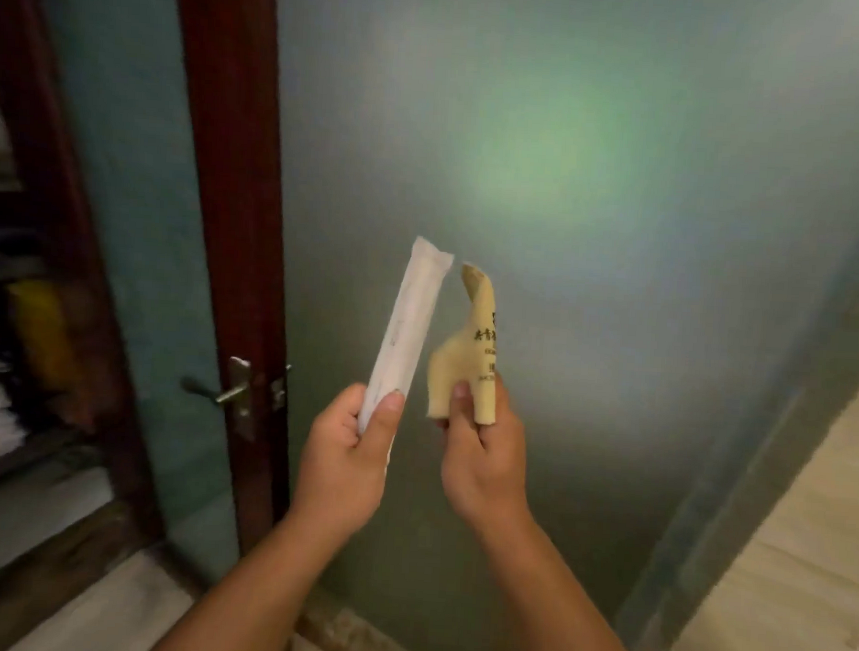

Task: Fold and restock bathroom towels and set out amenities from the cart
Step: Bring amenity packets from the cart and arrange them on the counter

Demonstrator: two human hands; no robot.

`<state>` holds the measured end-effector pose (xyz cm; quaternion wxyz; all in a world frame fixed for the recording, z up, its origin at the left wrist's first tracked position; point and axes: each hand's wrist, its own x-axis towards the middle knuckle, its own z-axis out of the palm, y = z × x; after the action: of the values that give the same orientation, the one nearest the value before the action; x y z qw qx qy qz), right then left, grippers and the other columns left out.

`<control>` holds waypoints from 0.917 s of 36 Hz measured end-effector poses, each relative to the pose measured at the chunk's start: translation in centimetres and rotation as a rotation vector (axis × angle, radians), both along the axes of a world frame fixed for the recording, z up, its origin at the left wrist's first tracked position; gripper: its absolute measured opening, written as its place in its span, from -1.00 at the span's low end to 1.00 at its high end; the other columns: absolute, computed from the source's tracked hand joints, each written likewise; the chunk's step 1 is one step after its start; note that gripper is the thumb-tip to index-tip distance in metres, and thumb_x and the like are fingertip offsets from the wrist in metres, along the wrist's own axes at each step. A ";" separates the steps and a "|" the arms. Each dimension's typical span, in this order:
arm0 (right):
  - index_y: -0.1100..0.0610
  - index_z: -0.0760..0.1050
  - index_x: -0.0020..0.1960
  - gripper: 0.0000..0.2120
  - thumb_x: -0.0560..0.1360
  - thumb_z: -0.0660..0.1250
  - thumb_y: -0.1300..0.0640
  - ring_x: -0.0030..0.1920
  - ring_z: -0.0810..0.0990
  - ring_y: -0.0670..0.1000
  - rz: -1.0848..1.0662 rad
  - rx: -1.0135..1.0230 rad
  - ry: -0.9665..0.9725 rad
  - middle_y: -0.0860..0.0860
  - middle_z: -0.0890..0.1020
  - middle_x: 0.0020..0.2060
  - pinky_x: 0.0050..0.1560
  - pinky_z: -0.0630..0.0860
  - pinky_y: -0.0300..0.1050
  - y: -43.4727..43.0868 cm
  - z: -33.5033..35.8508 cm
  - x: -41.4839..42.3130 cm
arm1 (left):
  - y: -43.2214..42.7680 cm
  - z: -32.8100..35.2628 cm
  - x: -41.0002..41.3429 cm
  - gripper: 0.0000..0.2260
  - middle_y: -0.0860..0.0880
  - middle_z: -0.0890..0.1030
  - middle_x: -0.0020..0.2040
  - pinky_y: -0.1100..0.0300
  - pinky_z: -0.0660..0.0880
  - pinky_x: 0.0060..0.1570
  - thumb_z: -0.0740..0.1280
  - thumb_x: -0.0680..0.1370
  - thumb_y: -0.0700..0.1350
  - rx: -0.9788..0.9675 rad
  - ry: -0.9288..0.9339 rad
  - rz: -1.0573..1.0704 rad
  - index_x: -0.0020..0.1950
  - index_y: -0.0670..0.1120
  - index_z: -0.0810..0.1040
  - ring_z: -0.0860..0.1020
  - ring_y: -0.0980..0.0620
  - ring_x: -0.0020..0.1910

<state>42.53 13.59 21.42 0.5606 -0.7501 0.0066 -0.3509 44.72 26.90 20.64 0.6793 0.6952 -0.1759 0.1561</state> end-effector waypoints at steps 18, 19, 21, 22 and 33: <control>-0.15 0.52 0.26 -0.66 0.62 0.12 -0.24 -0.12 0.66 -0.10 0.368 -0.056 -0.001 -0.16 0.66 -0.12 -0.13 0.59 -0.10 26.6 -1.4 18.9 | 27.4 -0.6 12.7 -0.57 -0.17 0.56 -0.27 -0.09 0.50 -0.38 0.27 0.56 0.32 0.000 0.009 0.470 -0.11 -0.06 0.52 0.56 -0.19 -0.31; -0.23 0.49 0.24 -0.69 0.61 0.12 -0.27 -0.10 0.67 -0.09 0.377 -0.062 0.006 -0.18 0.66 -0.10 -0.10 0.63 -0.04 28.0 -1.4 19.9 | 28.7 -0.4 13.4 -0.56 -0.13 0.56 -0.27 -0.01 0.49 -0.39 0.27 0.58 0.31 0.008 0.009 0.490 -0.10 -0.08 0.53 0.55 -0.08 -0.34; -0.42 0.44 0.19 -0.75 0.58 0.09 -0.32 -0.12 0.66 -0.10 0.388 -0.086 0.023 -0.20 0.66 -0.12 -0.11 0.63 0.00 30.9 -1.4 21.6 | 31.4 -0.2 14.8 -0.55 -0.12 0.55 -0.28 0.19 0.42 -0.43 0.25 0.61 0.26 0.013 0.021 0.531 -0.08 -0.14 0.52 0.51 0.08 -0.38; -0.50 0.42 0.16 -0.77 0.56 0.08 -0.34 -0.16 0.65 -0.12 0.399 -0.091 0.026 -0.18 0.65 -0.16 -0.16 0.60 -0.05 32.1 -1.5 22.5 | 32.6 -0.2 15.5 -0.57 -0.12 0.55 -0.27 0.22 0.41 -0.43 0.23 0.60 0.23 0.017 0.028 0.555 -0.07 -0.15 0.53 0.51 0.09 -0.38; 0.07 0.57 0.26 -0.30 0.45 0.09 -0.44 -0.15 0.58 -0.04 0.630 0.032 0.105 0.01 0.66 -0.11 -0.15 0.52 -0.13 45.1 -4.2 35.2 | 43.6 -2.2 25.5 -0.80 0.21 0.60 -0.21 0.38 0.47 -0.37 0.26 0.65 0.10 0.014 0.146 0.754 -0.03 0.02 0.55 0.58 0.23 -0.23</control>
<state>77.77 58.65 17.24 0.6522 -0.7235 -0.1914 -0.1207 70.22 70.47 18.40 0.5802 0.7249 0.1401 0.3438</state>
